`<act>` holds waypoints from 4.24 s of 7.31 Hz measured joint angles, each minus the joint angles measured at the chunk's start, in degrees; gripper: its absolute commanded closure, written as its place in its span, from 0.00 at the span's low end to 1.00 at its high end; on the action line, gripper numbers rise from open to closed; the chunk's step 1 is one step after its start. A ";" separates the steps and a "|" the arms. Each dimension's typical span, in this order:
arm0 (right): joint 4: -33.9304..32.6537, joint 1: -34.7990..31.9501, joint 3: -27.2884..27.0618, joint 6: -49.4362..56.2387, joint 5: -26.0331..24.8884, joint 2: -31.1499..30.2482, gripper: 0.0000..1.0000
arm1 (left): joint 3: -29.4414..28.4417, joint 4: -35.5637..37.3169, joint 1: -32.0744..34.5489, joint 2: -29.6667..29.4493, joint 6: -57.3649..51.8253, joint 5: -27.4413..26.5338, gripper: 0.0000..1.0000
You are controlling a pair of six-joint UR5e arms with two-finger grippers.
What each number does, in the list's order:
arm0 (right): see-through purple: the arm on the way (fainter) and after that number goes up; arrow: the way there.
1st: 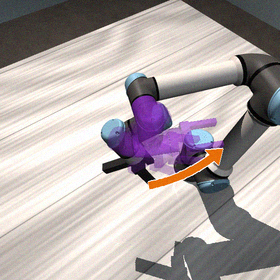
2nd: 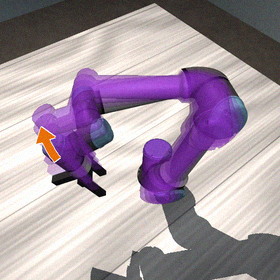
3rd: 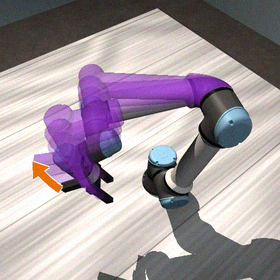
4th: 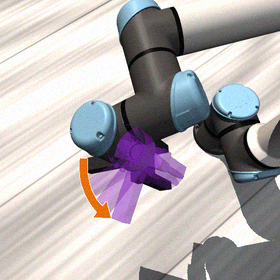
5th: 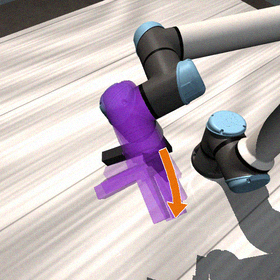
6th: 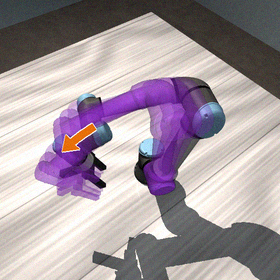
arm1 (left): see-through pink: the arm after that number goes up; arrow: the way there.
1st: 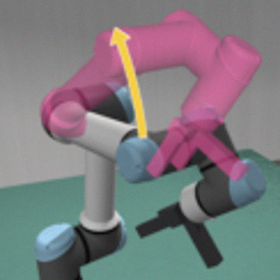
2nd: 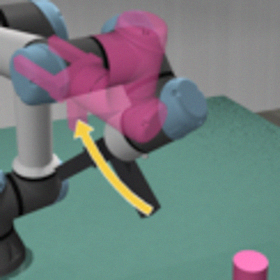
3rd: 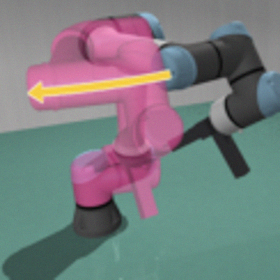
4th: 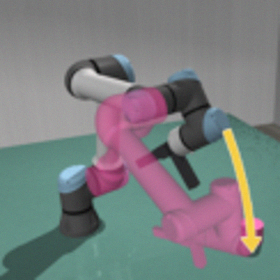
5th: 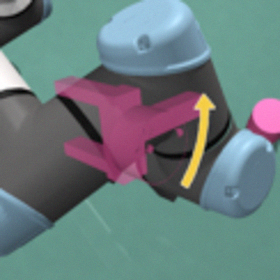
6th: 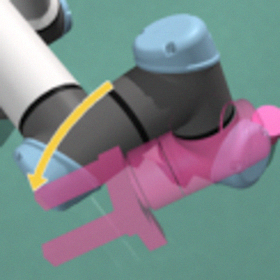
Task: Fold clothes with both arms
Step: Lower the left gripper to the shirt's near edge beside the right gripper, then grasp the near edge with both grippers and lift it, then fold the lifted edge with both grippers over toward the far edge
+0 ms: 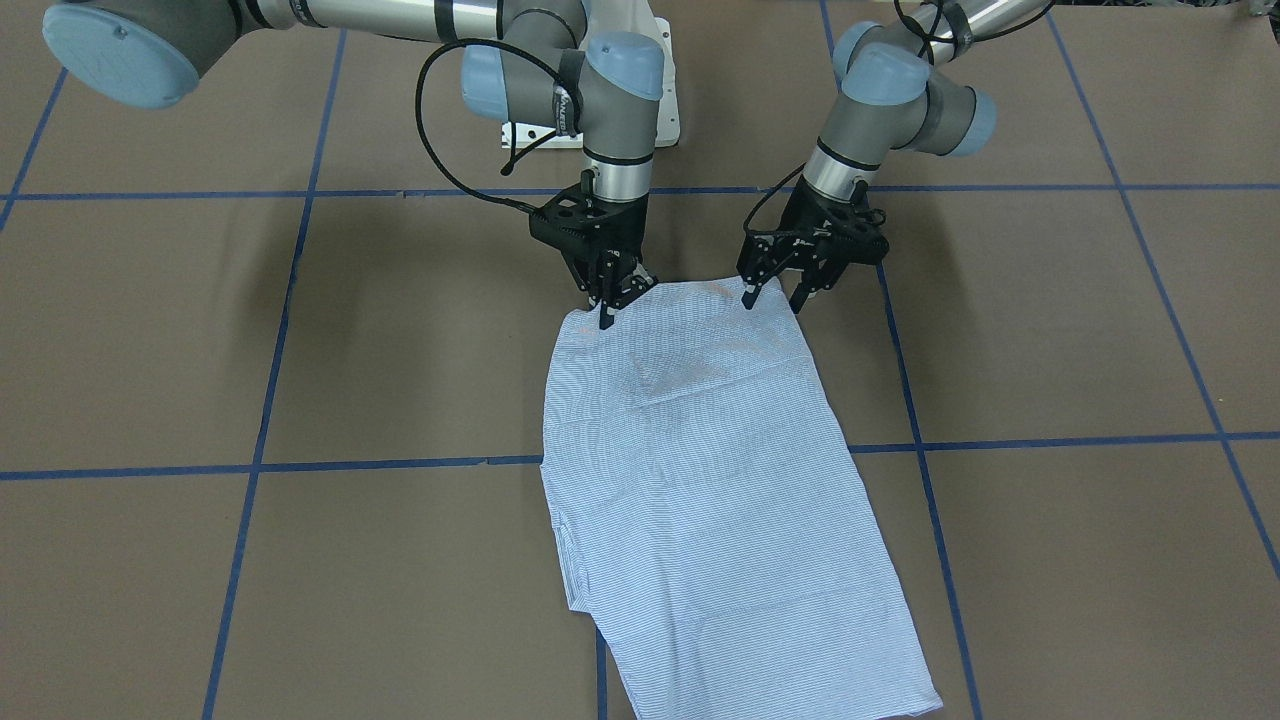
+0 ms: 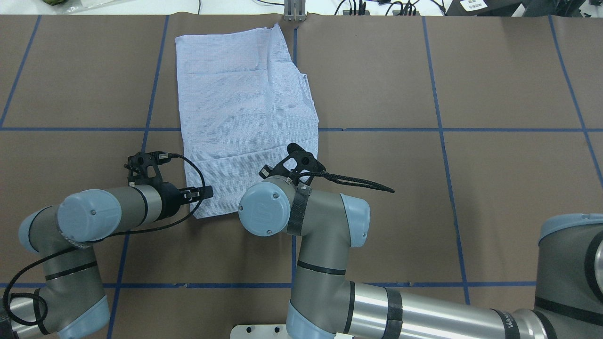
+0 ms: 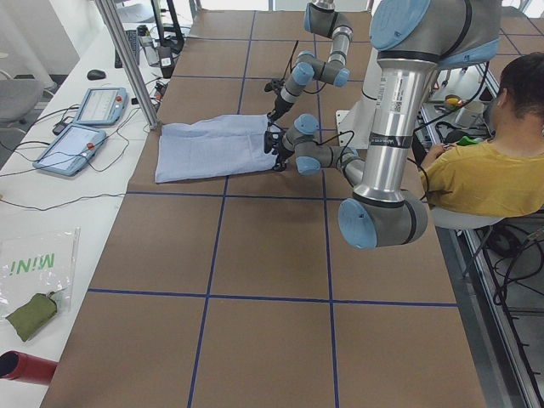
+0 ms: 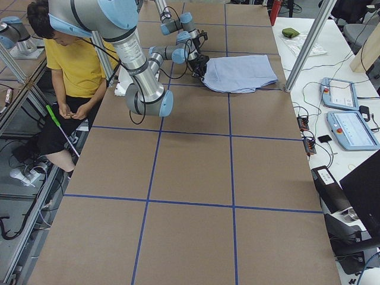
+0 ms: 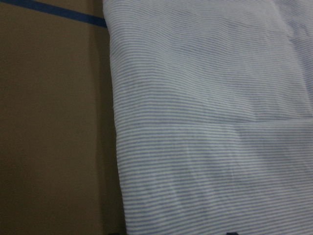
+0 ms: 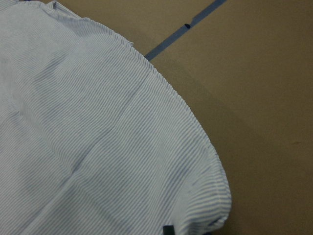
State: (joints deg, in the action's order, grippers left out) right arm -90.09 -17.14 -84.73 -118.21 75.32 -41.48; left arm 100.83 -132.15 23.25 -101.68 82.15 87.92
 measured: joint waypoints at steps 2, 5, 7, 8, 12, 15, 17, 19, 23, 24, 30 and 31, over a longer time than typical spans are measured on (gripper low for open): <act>0.00 0.00 0.00 0.00 -0.18 0.00 1.00 | 0.70 0.18 -1.30 -0.01 0.10 -0.03 0.54; 0.00 0.00 -0.24 0.00 -0.26 -0.12 1.00 | 2.25 0.31 -1.75 0.37 0.67 -0.05 1.00; 0.00 -0.03 -0.95 0.07 -0.27 -0.63 1.00 | 2.59 0.32 -1.76 0.52 0.87 -0.16 1.00; 0.02 -0.09 -1.80 0.35 -0.25 -1.33 1.00 | 3.80 0.40 -1.78 0.52 0.91 -0.09 1.00; -0.29 0.82 -23.95 2.95 -0.06 -17.80 1.00 | 15.92 8.03 -4.57 -3.63 5.81 3.17 1.00; -5.97 8.58 -41.00 2.80 -4.20 -26.15 1.00 | 21.65 10.36 -10.56 -4.48 8.15 3.17 1.00; -17.64 13.91 -48.65 1.67 -6.51 -23.68 1.00 | 29.65 10.96 -12.37 2.15 8.20 3.40 1.00; -22.99 14.19 -49.55 1.62 -6.84 -20.08 1.00 | 34.11 13.66 -12.39 4.21 8.16 4.43 1.00; -23.17 5.79 -42.18 6.47 -6.47 -13.65 1.00 | 32.49 19.03 -6.51 -1.18 7.57 6.32 1.00; -22.22 3.81 -40.10 8.29 -6.39 -12.28 1.00 | 29.79 20.24 -3.73 -3.93 7.30 6.36 1.00; -7.14 -4.80 -16.75 15.10 -4.64 -3.98 1.00 | 11.22 21.17 11.95 -13.18 -4.98 6.61 1.00; -3.86 -5.82 -11.72 15.69 -4.36 -2.46 1.00 | 7.08 20.72 12.46 -14.69 -5.65 6.46 1.00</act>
State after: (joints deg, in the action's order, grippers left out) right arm -93.95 -22.95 -96.44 -102.52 70.96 -43.95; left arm 107.91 -111.44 35.72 -116.37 76.50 94.38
